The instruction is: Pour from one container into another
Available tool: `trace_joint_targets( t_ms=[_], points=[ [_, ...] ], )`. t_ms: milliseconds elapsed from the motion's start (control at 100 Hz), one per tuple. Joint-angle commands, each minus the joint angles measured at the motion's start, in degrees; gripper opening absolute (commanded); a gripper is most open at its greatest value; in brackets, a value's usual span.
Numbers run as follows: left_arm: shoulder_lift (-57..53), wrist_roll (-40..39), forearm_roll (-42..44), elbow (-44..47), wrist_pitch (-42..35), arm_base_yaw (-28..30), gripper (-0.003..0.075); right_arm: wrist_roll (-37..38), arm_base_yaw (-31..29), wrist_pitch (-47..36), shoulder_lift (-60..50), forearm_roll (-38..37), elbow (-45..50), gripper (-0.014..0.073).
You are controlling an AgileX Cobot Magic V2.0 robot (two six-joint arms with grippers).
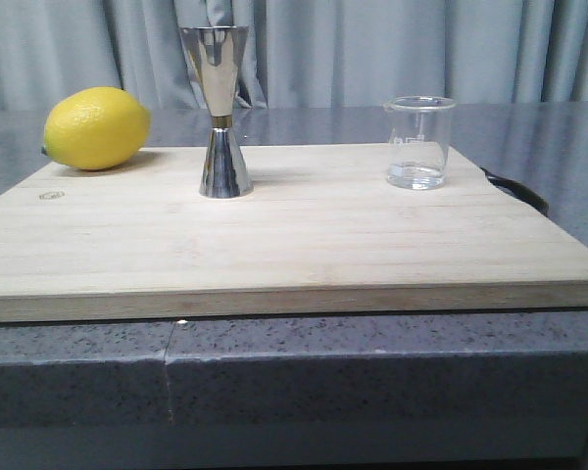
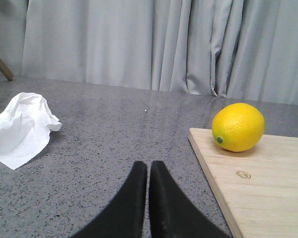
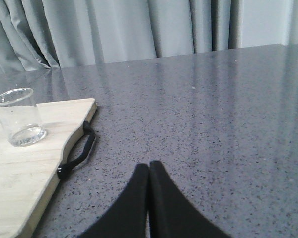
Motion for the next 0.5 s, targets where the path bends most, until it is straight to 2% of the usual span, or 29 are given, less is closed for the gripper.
trace_joint_targets(
  t_ms=[0, 50, 490],
  points=[
    [-1.64, -0.23, -0.43, 0.80, -4.39, 0.10, -0.0019, -0.08, -0.33, -8.57, -1.52, -0.11, 1.10, -0.0065],
    [-1.64, -0.23, -0.43, 0.80, -4.39, 0.10, -0.0019, -0.08, -0.33, -11.62, -1.52, -0.11, 2.71, -0.0065],
    [-1.64, -0.23, -0.43, 0.80, -4.39, 0.10, -0.0019, -0.08, -0.33, -9.51, -1.52, -0.11, 2.58, -0.0065]
  ],
)
